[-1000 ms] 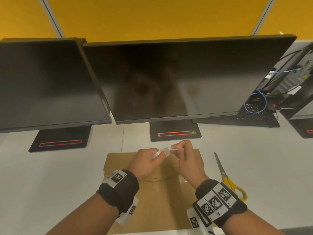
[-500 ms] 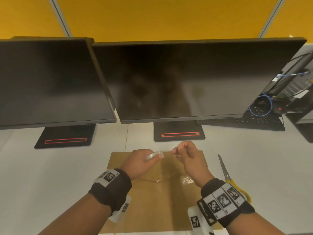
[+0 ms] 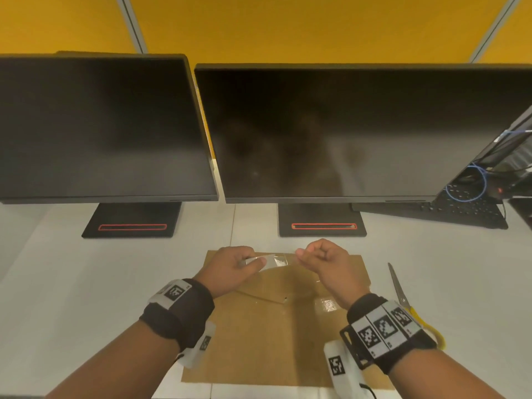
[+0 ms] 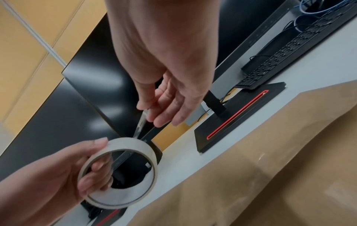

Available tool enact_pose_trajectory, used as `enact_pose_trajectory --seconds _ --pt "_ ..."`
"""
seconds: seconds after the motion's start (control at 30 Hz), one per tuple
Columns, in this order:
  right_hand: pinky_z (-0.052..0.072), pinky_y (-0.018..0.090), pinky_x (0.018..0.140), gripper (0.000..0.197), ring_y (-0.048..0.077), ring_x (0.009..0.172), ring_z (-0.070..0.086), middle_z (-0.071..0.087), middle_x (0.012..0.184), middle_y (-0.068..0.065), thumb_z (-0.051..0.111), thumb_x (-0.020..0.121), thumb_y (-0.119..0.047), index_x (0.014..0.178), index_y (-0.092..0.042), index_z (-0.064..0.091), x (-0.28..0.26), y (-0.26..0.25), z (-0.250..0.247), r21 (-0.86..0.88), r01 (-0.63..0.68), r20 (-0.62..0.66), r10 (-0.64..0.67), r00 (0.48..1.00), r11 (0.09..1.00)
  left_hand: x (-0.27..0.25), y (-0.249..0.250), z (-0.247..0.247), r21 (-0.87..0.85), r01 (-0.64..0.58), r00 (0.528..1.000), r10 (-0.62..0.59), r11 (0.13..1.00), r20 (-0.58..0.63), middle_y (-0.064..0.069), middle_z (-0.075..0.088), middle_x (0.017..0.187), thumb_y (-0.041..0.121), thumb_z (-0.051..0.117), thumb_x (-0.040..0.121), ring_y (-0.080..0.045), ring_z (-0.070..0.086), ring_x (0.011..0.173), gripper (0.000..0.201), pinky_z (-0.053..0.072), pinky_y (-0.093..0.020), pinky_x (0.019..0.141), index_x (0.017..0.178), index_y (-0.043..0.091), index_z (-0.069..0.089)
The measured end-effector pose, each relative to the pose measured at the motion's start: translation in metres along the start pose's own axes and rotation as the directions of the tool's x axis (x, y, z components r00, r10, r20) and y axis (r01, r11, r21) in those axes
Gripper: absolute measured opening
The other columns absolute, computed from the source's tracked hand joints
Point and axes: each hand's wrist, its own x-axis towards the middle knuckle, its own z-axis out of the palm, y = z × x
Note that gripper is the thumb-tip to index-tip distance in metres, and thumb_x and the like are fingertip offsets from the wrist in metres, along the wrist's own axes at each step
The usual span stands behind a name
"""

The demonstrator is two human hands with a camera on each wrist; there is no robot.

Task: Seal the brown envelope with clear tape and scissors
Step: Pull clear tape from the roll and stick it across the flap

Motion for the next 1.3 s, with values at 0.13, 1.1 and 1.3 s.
enact_pose_trajectory --seconds 0.13,1.1,1.3 --pt "0.043 0.014 0.071 0.019 -0.001 0.073 0.065 0.069 0.07 -0.003 0.061 0.09 -0.019 0.074 -0.015 0.053 -0.005 0.008 0.016 -0.132 0.025 0.019 -0.022 1.0 0.991 0.001 -0.006 -0.004 0.072 0.02 0.997 -0.015 0.997 -0.07 0.006 0.04 0.056 0.044 0.058 0.09 -0.012 0.041 0.058 0.042 0.033 -0.029 0.062 0.056 0.024 0.043" --pt "0.053 0.021 0.07 0.022 0.0 0.072 0.063 0.065 0.064 -0.006 0.061 0.09 -0.016 0.07 -0.013 0.053 -0.013 0.029 0.047 -0.146 -0.005 -0.063 -0.004 0.998 0.989 0.013 -0.049 -0.06 -0.002 0.024 0.994 -0.024 1.0 -0.108 -0.003 0.034 0.057 0.041 0.062 0.088 -0.014 0.036 0.055 0.048 0.035 -0.028 0.062 0.056 0.011 0.042" --pt "0.044 0.01 0.06 0.022 -0.002 0.062 0.058 0.063 0.064 -0.005 0.059 0.091 -0.022 0.071 -0.015 0.054 -0.016 0.033 0.05 -0.281 0.017 -0.043 -0.031 0.999 0.96 0.018 -0.049 -0.064 0.395 -0.02 0.997 0.05 0.918 -0.064 0.003 0.041 0.051 0.053 0.056 0.086 -0.014 0.043 0.054 0.049 0.036 -0.029 0.059 0.054 0.018 0.044"
